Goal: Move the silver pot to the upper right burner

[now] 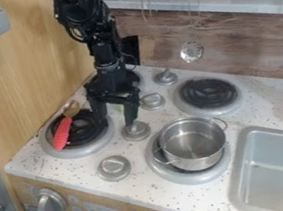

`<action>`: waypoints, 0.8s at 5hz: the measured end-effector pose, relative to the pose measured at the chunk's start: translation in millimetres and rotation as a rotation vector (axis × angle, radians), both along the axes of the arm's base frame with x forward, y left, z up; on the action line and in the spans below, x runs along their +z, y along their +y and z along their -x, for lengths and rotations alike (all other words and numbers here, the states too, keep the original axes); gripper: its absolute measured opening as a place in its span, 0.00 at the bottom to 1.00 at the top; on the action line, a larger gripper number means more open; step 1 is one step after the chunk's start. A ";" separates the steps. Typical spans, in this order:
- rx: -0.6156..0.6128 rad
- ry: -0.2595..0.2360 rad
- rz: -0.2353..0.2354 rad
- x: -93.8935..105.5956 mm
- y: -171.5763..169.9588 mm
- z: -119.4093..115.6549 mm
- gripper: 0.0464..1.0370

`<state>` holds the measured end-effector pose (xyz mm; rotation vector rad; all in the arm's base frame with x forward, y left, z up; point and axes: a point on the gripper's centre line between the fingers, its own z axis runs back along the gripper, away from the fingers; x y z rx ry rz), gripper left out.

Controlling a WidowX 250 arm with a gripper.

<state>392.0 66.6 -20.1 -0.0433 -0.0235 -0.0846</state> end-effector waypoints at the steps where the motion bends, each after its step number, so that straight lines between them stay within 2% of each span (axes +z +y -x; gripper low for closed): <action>1: -0.112 -0.034 0.054 18.7 -37.5 2.8 0.96; 2: -0.242 -0.084 0.039 47.3 -81.3 7.6 0.96; 3: -0.371 -0.124 0.024 60.9 -124.3 18.3 0.96; 4: -0.475 -0.151 0.048 60.7 -170.4 30.0 0.96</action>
